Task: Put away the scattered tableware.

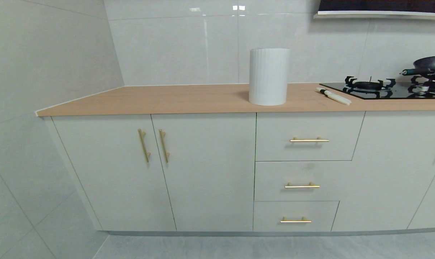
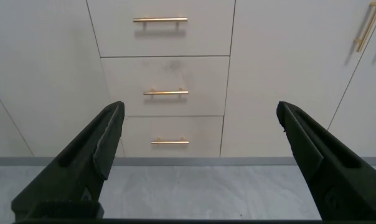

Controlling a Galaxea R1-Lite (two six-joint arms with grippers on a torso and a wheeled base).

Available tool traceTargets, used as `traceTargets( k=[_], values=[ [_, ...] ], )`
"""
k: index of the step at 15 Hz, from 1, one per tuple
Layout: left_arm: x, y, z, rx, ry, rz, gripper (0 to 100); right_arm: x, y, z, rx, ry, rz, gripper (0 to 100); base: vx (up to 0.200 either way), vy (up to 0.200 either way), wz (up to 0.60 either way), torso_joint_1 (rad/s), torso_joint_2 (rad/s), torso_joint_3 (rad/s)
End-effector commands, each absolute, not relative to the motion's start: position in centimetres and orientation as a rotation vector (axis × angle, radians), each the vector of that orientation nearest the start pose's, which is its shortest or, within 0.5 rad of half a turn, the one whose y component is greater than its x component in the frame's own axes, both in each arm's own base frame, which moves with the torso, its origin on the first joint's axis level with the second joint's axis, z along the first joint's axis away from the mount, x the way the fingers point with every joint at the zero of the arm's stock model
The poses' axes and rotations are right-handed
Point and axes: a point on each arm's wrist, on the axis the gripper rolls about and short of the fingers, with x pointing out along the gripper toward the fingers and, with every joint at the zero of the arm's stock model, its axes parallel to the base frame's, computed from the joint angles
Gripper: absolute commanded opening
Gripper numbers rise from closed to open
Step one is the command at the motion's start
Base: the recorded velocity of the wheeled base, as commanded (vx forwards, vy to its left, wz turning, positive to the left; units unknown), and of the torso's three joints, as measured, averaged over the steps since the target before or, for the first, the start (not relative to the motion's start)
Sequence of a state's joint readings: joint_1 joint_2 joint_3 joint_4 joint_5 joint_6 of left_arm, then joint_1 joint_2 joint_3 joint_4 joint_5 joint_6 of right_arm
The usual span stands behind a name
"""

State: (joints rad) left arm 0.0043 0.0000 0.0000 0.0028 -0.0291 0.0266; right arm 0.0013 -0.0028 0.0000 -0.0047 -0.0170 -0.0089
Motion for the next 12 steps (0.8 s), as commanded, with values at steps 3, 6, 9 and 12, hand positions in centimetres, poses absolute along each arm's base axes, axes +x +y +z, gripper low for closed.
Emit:
traceTargets(
  k=[3,6,9,12],
  values=[
    [-2.28,-0.08,7.52,0.026,0.003,-0.025,100,-2.28,-0.04,7.60,-0.009,-0.005,-0.015,100,0.200,0.000,0.00,0.004,0.01,0.001],
    [-2.28,-0.08,7.52,0.024,0.003,-0.025,100,-2.28,-0.04,7.60,-0.009,-0.005,-0.017,100,0.200,0.000,0.00,0.001,0.01,-0.001],
    [-2.28,-0.08,7.52,0.021,0.003,-0.025,100,-2.28,-0.04,7.60,-0.009,-0.005,-0.017,100,0.200,0.000,0.00,0.002,0.00,0.001],
    [-2.28,-0.08,7.52,0.021,0.003,-0.025,100,-2.28,-0.04,7.60,-0.008,-0.005,-0.017,100,0.200,0.000,0.00,0.002,0.00,0.002]
  ],
)
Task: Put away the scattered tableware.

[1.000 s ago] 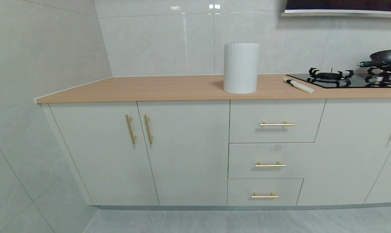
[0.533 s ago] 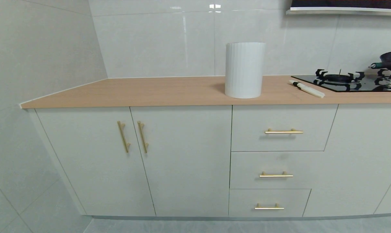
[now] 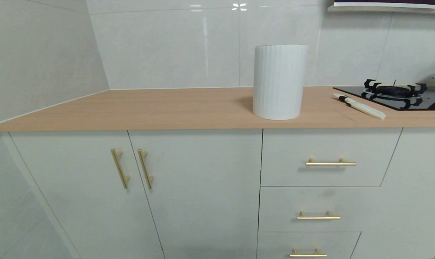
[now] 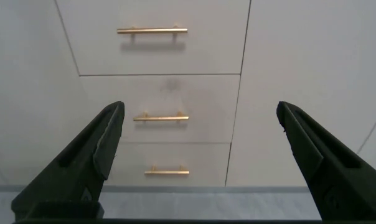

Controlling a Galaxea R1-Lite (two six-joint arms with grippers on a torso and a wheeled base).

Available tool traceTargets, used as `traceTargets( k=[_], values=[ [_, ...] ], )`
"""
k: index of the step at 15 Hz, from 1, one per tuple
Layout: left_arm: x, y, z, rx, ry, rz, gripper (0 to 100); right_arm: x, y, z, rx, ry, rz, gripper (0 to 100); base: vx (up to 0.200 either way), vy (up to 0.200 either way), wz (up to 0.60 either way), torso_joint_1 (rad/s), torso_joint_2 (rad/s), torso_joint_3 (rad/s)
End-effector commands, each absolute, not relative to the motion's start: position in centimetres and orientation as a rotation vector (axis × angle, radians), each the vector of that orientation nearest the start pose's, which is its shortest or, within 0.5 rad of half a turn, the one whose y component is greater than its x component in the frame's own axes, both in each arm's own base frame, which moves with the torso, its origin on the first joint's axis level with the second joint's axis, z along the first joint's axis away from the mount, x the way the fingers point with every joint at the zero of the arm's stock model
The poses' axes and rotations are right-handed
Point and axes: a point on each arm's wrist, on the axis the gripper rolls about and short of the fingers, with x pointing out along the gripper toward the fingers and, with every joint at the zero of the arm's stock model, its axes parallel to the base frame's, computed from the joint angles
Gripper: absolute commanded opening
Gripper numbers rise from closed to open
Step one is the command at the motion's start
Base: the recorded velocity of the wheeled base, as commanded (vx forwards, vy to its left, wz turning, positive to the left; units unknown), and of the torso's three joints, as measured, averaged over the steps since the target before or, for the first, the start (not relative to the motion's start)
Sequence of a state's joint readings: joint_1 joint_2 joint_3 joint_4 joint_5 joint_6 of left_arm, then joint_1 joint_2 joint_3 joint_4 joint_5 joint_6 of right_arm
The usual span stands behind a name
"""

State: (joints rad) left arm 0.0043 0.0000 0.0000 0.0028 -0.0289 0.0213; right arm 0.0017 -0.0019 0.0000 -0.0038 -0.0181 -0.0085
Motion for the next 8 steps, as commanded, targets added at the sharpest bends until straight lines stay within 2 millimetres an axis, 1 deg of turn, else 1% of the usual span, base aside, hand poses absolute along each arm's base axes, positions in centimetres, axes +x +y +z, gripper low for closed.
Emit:
traceTargets(
  k=[1,4,8],
  values=[
    [-2.28,-0.08,7.52,0.020,0.003,-0.025,100,-2.28,-0.04,7.60,-0.009,-0.005,-0.017,100,0.200,0.000,0.00,0.007,0.00,0.002],
    [-2.28,-0.08,7.52,0.020,0.003,-0.025,100,-2.28,-0.04,7.60,-0.009,-0.005,-0.017,100,0.200,0.000,0.00,0.001,0.00,0.002],
    [-2.28,-0.08,7.52,0.018,0.003,-0.025,100,-2.28,-0.04,7.60,-0.009,-0.005,-0.017,100,0.000,0.000,0.00,0.000,0.00,0.000]
  ],
)
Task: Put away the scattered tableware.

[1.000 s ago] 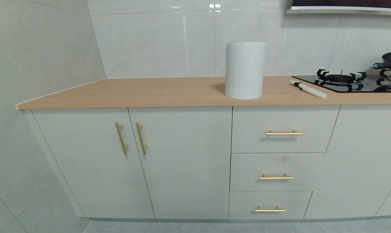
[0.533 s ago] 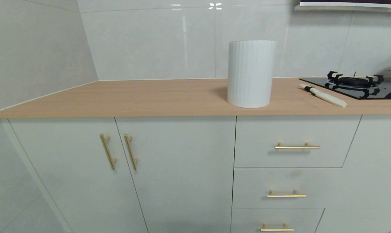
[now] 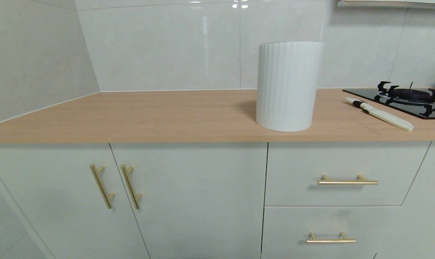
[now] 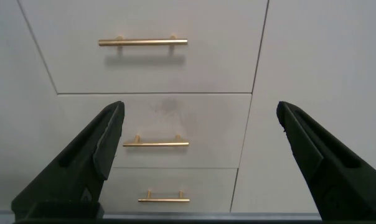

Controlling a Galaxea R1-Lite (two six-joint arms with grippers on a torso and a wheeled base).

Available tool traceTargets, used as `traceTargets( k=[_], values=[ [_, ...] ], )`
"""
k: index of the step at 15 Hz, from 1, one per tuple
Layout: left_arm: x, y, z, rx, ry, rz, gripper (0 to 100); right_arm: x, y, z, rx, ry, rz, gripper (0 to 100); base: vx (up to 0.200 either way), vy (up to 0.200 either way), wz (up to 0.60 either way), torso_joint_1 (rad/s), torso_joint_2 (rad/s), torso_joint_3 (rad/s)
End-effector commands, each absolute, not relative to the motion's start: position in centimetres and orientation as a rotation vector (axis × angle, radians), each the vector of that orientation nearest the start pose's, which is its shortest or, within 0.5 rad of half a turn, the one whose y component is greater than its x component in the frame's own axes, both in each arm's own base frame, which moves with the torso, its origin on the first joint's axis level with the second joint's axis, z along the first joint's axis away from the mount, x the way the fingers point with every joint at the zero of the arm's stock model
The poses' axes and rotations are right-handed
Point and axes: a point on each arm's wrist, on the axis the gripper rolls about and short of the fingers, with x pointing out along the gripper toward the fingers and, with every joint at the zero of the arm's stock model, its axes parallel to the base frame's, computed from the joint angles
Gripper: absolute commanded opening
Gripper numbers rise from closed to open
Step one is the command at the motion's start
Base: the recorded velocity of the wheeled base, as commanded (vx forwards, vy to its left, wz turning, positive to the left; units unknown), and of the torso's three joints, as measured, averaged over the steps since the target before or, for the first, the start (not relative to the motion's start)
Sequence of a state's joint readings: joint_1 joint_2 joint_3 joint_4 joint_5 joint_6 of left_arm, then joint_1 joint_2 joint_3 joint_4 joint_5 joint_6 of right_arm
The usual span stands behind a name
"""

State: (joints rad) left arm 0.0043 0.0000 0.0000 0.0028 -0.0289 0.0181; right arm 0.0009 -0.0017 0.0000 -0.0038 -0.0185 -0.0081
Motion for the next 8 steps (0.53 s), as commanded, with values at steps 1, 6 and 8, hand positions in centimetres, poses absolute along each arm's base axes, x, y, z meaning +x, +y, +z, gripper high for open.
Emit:
traceTargets(
  k=[1,6,8],
  values=[
    [-2.28,-0.08,7.52,0.018,0.003,-0.025,100,-2.28,-0.04,7.60,-0.008,-0.005,-0.017,100,0.000,0.000,0.00,0.000,0.00,0.000],
    [-2.28,-0.08,7.52,0.020,0.003,-0.025,100,-2.28,-0.04,7.60,-0.009,-0.005,-0.017,100,0.000,-0.120,0.00,0.002,0.00,0.001],
    [-2.28,-0.08,7.52,0.020,0.003,-0.025,100,-2.28,-0.04,7.60,-0.009,-0.005,-0.017,100,0.000,-0.200,0.00,0.002,0.00,0.000]
  ],
)
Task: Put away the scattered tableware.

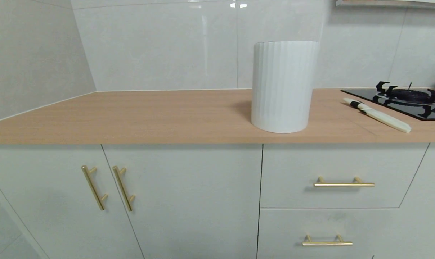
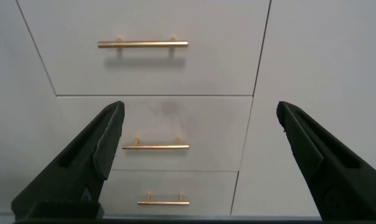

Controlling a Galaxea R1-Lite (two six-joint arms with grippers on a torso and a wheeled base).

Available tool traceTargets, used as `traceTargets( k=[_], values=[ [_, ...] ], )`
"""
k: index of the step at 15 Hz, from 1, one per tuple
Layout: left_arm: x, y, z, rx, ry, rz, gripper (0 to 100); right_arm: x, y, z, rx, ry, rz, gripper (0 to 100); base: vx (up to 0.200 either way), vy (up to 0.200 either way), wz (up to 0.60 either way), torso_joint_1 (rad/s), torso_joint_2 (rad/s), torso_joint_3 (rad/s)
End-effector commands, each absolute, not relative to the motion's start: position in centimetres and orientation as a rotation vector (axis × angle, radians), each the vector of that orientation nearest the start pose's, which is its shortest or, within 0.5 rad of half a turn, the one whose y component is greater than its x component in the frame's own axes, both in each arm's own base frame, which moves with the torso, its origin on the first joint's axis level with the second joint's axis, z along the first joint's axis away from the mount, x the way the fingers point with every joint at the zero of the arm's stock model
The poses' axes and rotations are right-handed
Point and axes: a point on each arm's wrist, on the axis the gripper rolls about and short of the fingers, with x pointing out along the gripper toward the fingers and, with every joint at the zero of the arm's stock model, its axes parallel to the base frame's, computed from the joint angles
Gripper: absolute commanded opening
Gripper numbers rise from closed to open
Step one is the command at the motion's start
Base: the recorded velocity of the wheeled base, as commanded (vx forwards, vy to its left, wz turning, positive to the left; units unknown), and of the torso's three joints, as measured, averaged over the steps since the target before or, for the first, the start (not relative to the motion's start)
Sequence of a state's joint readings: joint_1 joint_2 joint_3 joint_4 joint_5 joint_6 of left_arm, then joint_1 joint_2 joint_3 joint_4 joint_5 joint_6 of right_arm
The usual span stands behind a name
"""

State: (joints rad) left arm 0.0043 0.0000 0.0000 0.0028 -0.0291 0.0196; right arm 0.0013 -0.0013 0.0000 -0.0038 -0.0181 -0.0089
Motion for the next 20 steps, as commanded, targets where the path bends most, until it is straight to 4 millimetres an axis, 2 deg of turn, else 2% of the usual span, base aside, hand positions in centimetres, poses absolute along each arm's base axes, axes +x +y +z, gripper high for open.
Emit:
traceTargets(
  k=[1,6,13,16,20],
  values=[
    [-2.28,-0.08,7.52,0.020,0.003,-0.025,100,-2.28,-0.04,7.60,-0.008,-0.005,-0.017,100,0.000,-0.200,0.00,-0.002,0.01,0.007],
    [-2.28,-0.08,7.52,0.017,0.003,-0.025,100,-2.28,-0.04,7.60,-0.009,-0.005,-0.017,100,0.000,-0.200,0.00,0.002,0.00,0.003],
    [-2.28,-0.08,7.52,0.014,0.003,-0.025,100,-2.28,-0.04,7.60,-0.009,-0.005,-0.017,100,0.000,0.000,0.00,0.000,0.00,0.000],
    [-2.28,-0.08,7.52,0.014,0.003,-0.025,100,-2.28,-0.04,7.60,-0.008,-0.005,-0.017,100,0.200,0.000,0.00,0.001,0.00,0.002],
    [-2.28,-0.08,7.53,0.014,0.001,-0.025,100,-2.28,-0.04,7.60,-0.009,-0.005,-0.017,100,0.000,0.000,0.00,0.000,0.00,0.000]
  ],
)
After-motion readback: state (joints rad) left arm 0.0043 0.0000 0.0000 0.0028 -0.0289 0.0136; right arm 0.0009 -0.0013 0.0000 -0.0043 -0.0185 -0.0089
